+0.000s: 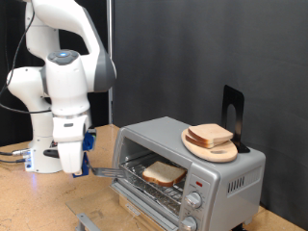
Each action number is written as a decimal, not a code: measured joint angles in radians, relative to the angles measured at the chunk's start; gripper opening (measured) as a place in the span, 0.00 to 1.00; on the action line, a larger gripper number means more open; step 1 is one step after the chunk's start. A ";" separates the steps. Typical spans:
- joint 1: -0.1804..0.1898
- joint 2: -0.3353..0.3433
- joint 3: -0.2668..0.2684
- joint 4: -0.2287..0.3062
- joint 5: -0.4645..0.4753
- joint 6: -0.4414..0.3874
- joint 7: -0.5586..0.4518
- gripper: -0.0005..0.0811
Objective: Make a piece of toast with the oven
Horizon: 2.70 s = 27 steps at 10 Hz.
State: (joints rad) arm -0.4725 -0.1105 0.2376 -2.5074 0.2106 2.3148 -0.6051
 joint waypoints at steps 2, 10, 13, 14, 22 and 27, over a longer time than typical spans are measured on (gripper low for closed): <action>-0.004 0.001 -0.010 0.007 0.013 -0.018 -0.019 0.33; -0.037 -0.040 -0.131 0.200 0.214 -0.357 -0.203 0.33; -0.037 -0.074 -0.137 0.258 0.233 -0.452 -0.191 0.33; -0.037 -0.079 -0.136 0.261 0.232 -0.468 -0.189 0.33; 0.034 -0.143 -0.072 0.273 0.456 -0.606 -0.165 0.33; 0.086 -0.236 0.056 0.244 0.509 -0.542 0.001 0.33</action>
State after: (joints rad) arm -0.3866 -0.3466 0.2933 -2.2631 0.7197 1.7732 -0.6045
